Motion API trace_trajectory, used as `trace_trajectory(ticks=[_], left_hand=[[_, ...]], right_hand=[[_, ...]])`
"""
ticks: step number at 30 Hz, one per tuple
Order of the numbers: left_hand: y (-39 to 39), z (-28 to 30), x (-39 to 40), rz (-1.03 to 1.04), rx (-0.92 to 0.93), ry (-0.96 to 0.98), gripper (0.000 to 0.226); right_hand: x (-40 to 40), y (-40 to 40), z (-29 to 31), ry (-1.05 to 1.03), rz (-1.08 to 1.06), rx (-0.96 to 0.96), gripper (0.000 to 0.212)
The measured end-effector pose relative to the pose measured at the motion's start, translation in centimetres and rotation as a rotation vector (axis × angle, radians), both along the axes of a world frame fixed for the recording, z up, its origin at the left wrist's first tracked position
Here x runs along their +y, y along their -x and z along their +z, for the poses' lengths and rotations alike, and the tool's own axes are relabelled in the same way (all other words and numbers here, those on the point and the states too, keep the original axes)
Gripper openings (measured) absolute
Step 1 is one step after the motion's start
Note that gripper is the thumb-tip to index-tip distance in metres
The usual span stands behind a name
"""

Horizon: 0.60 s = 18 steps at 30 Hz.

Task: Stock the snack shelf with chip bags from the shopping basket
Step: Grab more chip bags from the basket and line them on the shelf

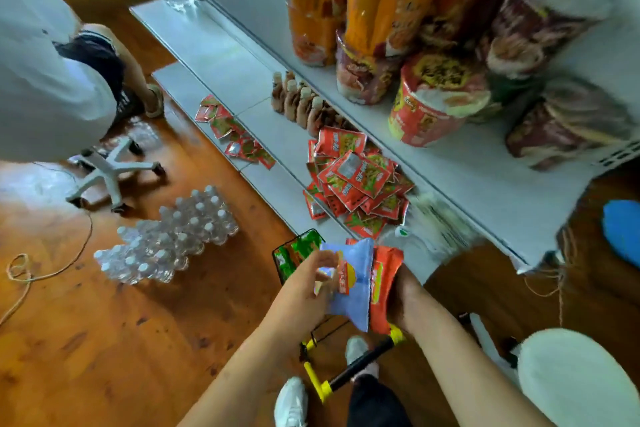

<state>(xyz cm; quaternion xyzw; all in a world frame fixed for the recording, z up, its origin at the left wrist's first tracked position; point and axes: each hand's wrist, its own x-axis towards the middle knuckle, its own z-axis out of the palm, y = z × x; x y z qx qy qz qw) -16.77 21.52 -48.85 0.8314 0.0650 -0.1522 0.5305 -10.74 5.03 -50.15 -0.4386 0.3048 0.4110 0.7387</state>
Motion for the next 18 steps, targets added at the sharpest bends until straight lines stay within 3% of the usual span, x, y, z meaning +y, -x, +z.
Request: trace_trajectory(ticks=[3, 5, 8, 11, 13, 15, 18], left_hand=[[-0.8, 3.5, -2.1, -0.256, -0.118, -0.208, 0.043], [-2.0, 5.3, -3.9, -0.424, -0.203, -0.370, 0.064], [-3.8, 7.9, -8.1, -0.668, -0.292, -0.420, 0.096], [-4.2, 11.1, -14.7, -0.981, -0.301, -0.403, 0.108], [-3.2, 13.3, -20.2, -1.138, -0.152, -0.277, 0.093], [-1.8, 14.3, -25.8, -1.204, -0.029, -0.136, 0.053], [0.9, 15.2, -34.7, -1.172, 0.005, -0.029, 0.036]], right_hand=[[-3.7, 3.3, 4.7, -0.101, -0.099, -0.049, 0.057], [-6.5, 5.5, 7.6, -0.064, -0.161, -0.027, 0.064], [-11.8, 8.2, 11.1, 0.065, -0.184, -0.055, 0.051], [-17.4, 11.3, 14.5, 0.148, -0.175, -0.038, 0.047], [-21.6, 13.5, 15.3, 0.179, -0.264, -0.041, 0.040], [-26.4, 16.1, 16.0, 0.238, -0.358, -0.055, 0.037], [-33.9, 21.3, 17.3, 0.169, -0.565, -0.070, 0.055]])
